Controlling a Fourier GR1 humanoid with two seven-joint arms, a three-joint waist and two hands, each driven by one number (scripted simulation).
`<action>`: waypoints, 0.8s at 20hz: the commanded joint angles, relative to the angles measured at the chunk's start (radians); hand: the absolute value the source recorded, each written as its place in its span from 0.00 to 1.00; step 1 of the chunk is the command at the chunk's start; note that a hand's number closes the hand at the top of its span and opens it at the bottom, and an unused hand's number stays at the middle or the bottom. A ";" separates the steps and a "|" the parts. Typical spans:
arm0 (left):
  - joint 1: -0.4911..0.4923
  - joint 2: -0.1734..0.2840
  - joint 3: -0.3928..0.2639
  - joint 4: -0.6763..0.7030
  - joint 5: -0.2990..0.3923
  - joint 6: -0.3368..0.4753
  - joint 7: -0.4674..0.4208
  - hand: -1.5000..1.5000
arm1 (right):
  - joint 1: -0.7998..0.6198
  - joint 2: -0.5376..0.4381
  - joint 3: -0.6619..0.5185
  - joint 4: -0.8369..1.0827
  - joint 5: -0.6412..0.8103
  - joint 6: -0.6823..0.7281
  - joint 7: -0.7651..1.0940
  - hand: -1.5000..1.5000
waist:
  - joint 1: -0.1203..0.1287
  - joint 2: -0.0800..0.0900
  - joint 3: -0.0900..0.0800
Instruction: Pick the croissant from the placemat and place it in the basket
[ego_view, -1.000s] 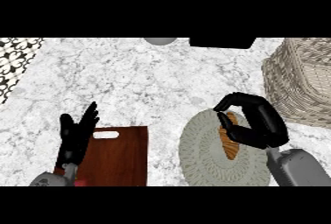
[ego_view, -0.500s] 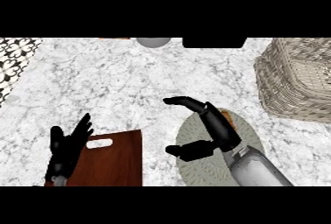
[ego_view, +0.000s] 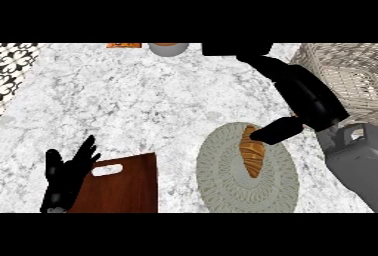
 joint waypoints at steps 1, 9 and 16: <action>0.064 0.012 0.002 0.012 0.007 -0.003 0.023 0.50 | -0.084 -0.159 -0.037 -0.118 -0.041 0.207 0.172 0.00 | 0.001 0.005 -0.004; 0.069 0.003 0.005 0.031 -0.015 0.001 0.008 0.50 | -0.132 -0.354 -0.124 -0.195 -0.377 0.622 0.321 0.00 | 0.001 0.012 -0.003; 0.020 0.021 0.048 0.055 0.013 -0.065 0.041 0.50 | -0.117 -0.411 -0.224 -0.249 -0.515 0.758 0.428 0.00 | 0.010 0.018 -0.002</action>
